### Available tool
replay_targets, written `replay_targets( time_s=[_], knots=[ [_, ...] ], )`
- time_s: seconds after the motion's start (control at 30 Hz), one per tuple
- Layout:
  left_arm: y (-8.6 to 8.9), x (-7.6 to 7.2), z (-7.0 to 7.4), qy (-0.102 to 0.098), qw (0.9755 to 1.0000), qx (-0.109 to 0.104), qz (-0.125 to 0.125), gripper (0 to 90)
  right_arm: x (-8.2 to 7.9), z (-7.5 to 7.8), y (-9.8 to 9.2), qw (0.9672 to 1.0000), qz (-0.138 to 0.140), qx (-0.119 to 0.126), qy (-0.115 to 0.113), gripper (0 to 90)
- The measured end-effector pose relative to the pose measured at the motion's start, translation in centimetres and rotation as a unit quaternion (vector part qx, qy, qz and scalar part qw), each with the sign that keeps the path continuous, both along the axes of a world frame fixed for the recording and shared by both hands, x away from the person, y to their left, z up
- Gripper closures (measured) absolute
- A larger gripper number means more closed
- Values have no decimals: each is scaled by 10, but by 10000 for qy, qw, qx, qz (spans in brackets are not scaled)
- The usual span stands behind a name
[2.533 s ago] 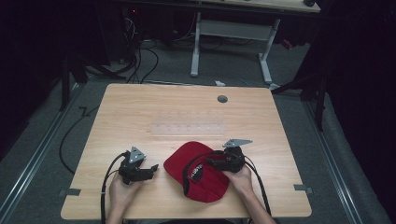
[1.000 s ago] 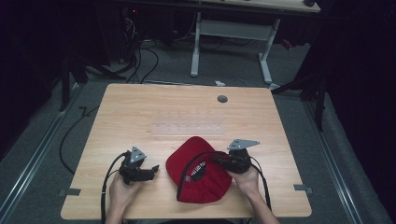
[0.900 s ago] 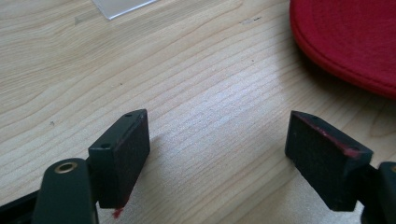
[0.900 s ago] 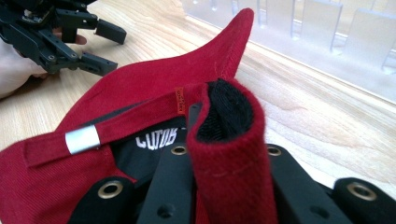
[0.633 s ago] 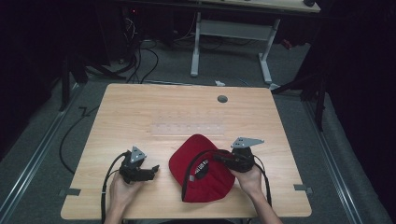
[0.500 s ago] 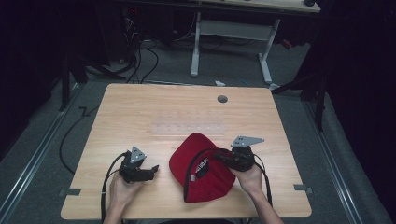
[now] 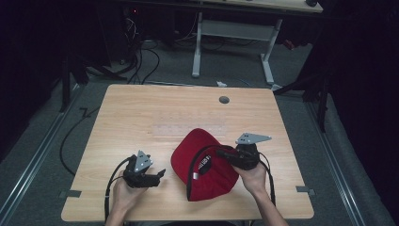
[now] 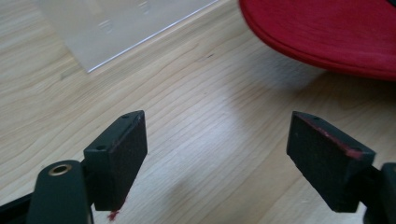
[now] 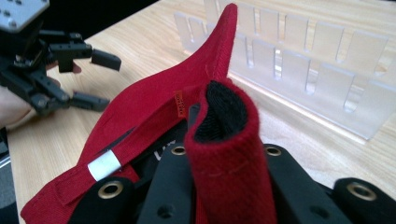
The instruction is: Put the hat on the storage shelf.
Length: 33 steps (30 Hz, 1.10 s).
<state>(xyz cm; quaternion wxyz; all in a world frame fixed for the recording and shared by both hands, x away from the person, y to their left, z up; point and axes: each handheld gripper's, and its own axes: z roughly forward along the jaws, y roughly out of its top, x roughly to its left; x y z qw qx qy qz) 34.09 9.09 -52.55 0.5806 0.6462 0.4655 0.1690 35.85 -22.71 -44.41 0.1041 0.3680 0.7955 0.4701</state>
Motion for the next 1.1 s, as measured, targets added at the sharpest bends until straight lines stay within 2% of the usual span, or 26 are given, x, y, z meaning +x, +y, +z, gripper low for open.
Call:
replay_targets(
  time_s=[0.27,0.43,0.67,0.9,1.07,1.1],
  knots=[
    [-19,-5,7,-99,9996,49,-246,208,1,12,2,9999,-12,94,-70,830],
    [-30,-5,8,-98,9992,154,-355,196,2,20,6,9998,-28,144,-131,830],
    [-41,-6,10,-124,9989,82,-453,184,6,28,14,9997,-22,143,-184,830],
    [-43,-7,18,-301,9989,-19,-350,156,9,27,19,9998,-116,94,-154,829],
    [-43,-9,20,-517,9983,128,-250,147,10,23,18,9997,-227,-6,-78,828],
    [-43,-11,20,-585,9978,210,-241,145,10,22,18,9997,-236,-27,-59,828]
  ],
)
